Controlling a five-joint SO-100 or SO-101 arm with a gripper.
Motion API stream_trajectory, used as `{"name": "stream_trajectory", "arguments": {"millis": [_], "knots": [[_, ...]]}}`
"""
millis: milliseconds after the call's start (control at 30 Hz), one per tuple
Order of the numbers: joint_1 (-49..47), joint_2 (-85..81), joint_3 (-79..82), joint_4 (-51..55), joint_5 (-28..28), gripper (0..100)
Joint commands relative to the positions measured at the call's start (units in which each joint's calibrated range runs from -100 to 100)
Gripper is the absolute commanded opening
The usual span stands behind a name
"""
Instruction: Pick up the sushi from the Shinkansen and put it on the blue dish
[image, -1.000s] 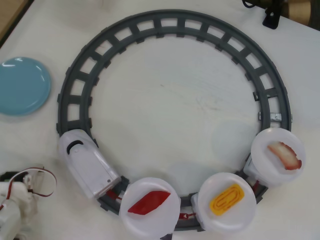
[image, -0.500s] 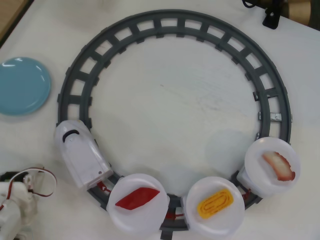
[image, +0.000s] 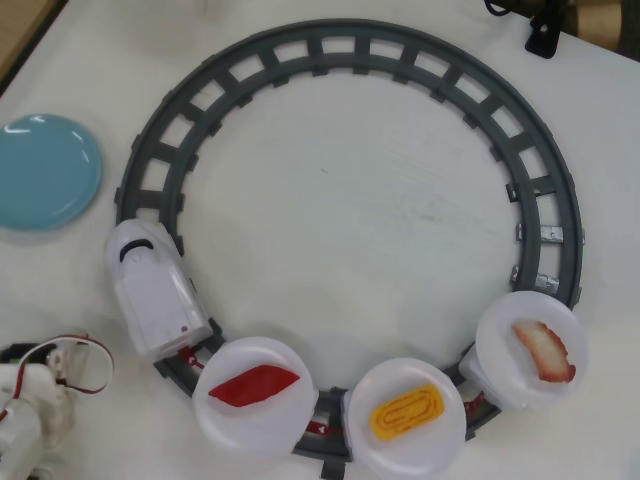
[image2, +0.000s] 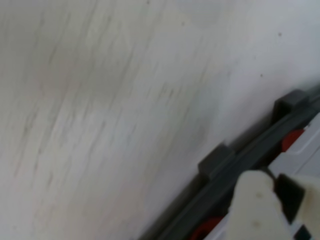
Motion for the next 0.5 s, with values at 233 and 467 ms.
{"name": "stream_trajectory", "arguments": {"millis": [233,467], "knots": [[-0.2,-0.4,0.3,-0.2,0.2,3],[0.1,-0.4,-0.2,-0.1,0.2,3]]}}
